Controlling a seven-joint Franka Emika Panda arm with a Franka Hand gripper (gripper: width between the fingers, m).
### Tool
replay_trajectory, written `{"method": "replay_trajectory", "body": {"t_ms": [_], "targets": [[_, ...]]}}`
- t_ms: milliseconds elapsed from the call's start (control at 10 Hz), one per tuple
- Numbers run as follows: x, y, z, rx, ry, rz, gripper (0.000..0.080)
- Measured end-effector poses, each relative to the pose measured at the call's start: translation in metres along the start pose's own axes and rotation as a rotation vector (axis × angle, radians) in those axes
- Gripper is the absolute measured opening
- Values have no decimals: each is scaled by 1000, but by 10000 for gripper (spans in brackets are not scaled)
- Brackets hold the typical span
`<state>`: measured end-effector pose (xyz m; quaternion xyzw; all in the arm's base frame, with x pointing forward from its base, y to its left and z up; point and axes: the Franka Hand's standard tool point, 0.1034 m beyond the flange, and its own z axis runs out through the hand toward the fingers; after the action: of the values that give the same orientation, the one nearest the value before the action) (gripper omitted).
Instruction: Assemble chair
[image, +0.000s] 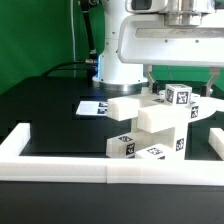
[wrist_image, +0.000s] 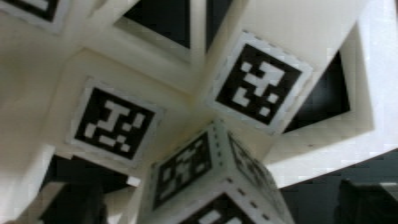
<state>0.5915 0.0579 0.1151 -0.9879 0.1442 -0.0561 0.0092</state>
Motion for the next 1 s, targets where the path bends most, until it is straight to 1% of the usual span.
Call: {"method": "replay_trajectory", "body": {"t_ms": [100,200,500,600,700,800,900,1000], "targets": [[0,0,0,-1,0,-63,649],[1,2,0,-8,2,-175,649],[2,4,0,-12,1,-341,649],[2,4,0,-13,1,-350,649],[2,5,0,-13,1,-342,488],[2,5,0,-13,1,-342,488],[2,5,0,-13,1,-342,349],[2,5,0,-13,1,-338,286]]}}
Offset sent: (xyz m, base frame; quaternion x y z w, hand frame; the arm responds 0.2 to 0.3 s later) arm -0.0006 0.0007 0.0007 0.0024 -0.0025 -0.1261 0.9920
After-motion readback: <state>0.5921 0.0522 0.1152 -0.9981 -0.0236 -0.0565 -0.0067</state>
